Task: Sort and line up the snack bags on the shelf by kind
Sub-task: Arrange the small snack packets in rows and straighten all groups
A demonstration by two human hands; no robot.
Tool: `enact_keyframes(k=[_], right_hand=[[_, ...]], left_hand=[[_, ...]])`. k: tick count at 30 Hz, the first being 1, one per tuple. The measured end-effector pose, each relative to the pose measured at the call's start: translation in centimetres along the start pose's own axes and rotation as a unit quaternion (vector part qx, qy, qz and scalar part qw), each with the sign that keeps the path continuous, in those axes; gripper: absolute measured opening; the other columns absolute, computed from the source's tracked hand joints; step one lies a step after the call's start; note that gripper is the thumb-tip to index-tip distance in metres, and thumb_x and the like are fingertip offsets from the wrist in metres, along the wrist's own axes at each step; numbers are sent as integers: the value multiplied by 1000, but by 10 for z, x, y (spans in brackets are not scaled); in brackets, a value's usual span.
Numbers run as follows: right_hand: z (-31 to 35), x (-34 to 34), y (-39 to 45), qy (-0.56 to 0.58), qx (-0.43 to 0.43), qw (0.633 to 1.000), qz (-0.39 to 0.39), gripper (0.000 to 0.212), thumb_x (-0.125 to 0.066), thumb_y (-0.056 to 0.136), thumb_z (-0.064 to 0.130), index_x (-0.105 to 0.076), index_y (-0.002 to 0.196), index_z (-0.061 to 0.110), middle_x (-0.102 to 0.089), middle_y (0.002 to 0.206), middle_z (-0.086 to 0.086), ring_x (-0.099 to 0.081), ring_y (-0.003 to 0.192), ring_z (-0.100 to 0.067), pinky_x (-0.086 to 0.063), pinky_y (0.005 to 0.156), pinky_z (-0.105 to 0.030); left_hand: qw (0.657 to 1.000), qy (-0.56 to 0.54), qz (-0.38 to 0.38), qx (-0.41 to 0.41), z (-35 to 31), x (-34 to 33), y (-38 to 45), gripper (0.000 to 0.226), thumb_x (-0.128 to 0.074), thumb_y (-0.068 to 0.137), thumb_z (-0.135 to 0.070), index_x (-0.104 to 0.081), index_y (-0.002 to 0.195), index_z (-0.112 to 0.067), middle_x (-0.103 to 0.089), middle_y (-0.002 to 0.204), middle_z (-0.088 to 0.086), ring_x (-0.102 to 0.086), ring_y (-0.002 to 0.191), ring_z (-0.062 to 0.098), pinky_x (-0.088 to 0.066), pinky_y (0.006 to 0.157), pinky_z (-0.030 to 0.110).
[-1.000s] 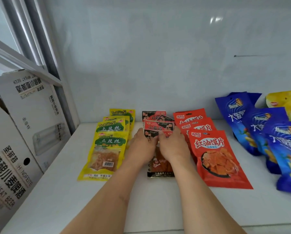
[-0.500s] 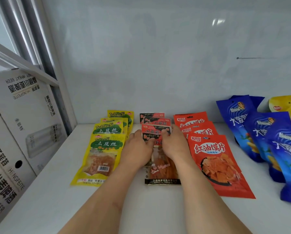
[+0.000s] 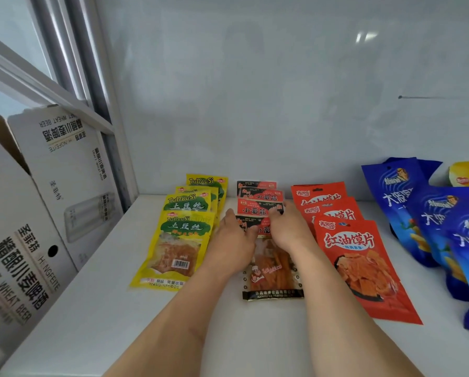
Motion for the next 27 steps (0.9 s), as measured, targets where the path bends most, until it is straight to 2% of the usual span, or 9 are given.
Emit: enact_keyframes(k=[2, 5, 8, 10, 13, 16, 20, 24, 27], right_hand=[[5, -1, 2, -16, 7, 1000, 5, 24, -42, 104, 28, -55, 120, 17, -64, 115, -3, -59, 94, -18, -41, 62, -23], [8, 2, 4, -29, -3, 1000, 9, 15, -41, 105, 26, -51, 110, 17, -60, 113, -4, -56, 95, -20, -40, 77, -28], [23, 8, 4, -44, 15, 999, 19, 12, -38, 106, 23, -49, 106, 18, -56, 110, -3, -53, 94, -21, -39, 78, -28], [33, 10, 12, -58, 37, 997, 25, 27, -36, 107, 24, -52, 124, 11, -51, 118, -2, -53, 111, -26, -38, 84, -28], [47, 5, 28, -114, 74, 990, 44, 50, -34, 106, 34, -35, 149, 9, -38, 152, -9, -35, 141, -28, -31, 111, -37], [48, -6, 41, -182, 88, 976, 86, 56, -32, 105, 40, -29, 154, 13, -26, 161, -10, -23, 147, -30, -23, 119, -43], [47, -22, 55, -196, 87, 971, 106, 71, -34, 92, 64, -45, 146, 19, -41, 153, -9, -41, 138, -30, -34, 114, -46], [45, -37, 55, -240, 117, 954, 138, 60, -32, 100, 59, -49, 144, 22, -36, 155, -9, -32, 143, -28, -26, 117, -45], [39, -43, 59, -267, 123, 945, 145, 66, -26, 98, 65, -44, 147, 25, -30, 159, -7, -26, 146, -28, -22, 119, -46]], left_hand=[[1000, -10, 13, 1, 1, -2, -2, 59, -54, 90, -48, -42, 136, -14, -62, 128, 8, -59, 116, 28, -50, 97, 45], [999, -20, 24, 9, 9, -8, 3, 90, -41, 72, -69, -35, 144, -15, -57, 138, 9, -57, 124, 29, -48, 102, 48], [1000, 11, 18, -10, -1, -3, -6, 86, -49, 83, -63, -31, 149, -11, -46, 148, 13, -44, 137, 30, -38, 112, 47], [996, 80, 10, -47, -17, 2, -23, 90, -43, 89, -66, -22, 154, -7, -31, 157, 14, -26, 147, 31, -24, 121, 44], [972, 218, 59, -66, -25, -10, -50, 112, -18, 76, -88, -1, 160, -15, -2, 168, 8, -2, 154, 30, -9, 123, 44], [952, 274, 121, -64, -16, -23, -59, 102, -32, 84, -84, 3, 160, -25, 12, 168, 2, 6, 154, 29, -7, 123, 45], [950, 274, 114, -101, -17, -19, -50, 84, -39, 93, -71, -6, 159, -32, 8, 168, 1, 1, 154, 31, -8, 123, 43], [950, 247, 168, -87, -9, -29, -47, 67, -39, 100, -59, -11, 158, -39, 11, 168, -3, 10, 154, 32, -2, 124, 42], [950, 241, 180, -78, -8, -32, -46, 63, -38, 101, -56, -12, 157, -43, 13, 168, -5, 14, 153, 32, 0, 123, 43]])
Point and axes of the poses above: each hand's wrist, its own y-axis towards the middle knuckle, its own x-axis out of the back of the hand, z = x × y, the point moved 10 cm from there along y, towards the middle knuckle
